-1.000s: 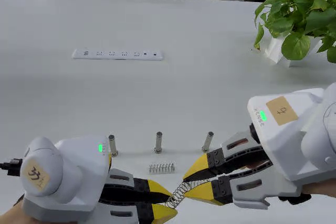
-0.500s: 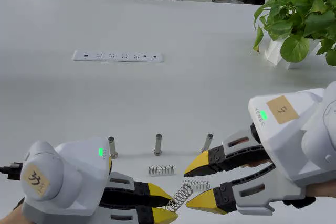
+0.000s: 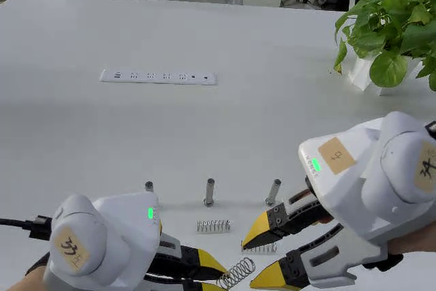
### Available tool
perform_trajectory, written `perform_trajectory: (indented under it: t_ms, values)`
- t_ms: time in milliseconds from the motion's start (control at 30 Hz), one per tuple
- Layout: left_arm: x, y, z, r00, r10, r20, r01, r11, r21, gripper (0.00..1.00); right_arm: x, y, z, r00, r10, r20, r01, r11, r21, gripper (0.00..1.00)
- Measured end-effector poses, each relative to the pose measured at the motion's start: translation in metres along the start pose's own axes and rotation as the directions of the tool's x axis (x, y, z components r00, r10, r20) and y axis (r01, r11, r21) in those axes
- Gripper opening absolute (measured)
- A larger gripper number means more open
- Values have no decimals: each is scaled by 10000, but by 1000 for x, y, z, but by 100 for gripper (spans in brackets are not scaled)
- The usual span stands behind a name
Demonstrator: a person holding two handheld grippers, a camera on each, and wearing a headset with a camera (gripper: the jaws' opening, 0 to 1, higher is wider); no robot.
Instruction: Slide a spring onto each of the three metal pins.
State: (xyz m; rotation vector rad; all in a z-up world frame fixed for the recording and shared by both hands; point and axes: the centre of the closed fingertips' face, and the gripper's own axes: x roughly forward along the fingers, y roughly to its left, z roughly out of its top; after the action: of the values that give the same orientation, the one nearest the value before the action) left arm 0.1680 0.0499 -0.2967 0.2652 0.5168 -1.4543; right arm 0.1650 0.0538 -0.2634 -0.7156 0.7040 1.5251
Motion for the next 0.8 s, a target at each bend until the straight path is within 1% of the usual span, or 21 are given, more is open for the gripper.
perform_trajectory:
  t_ms: [233, 400, 567, 800]
  values:
    - [3, 1, 5, 9999, 43, 158, -43, 10000, -57, 6, 7, -2, -4, 9995, 160, -273, -164, 9998, -131, 17]
    - [5, 1, 8, 9997, 47, 258, -46, 10000, -49, 6, 10, -1, -9, 9982, 351, -494, -358, 9993, -137, 15]
    - [7, 0, 12, 9994, 12, 360, -11, 10000, -41, 6, 12, 1, -10, 9975, 461, -530, -467, 9989, -99, 12]
    - [9, -1, 14, 9990, -35, 444, 36, 10000, -32, 6, 11, 3, -12, 9968, 554, -580, -557, 9984, -36, 10]
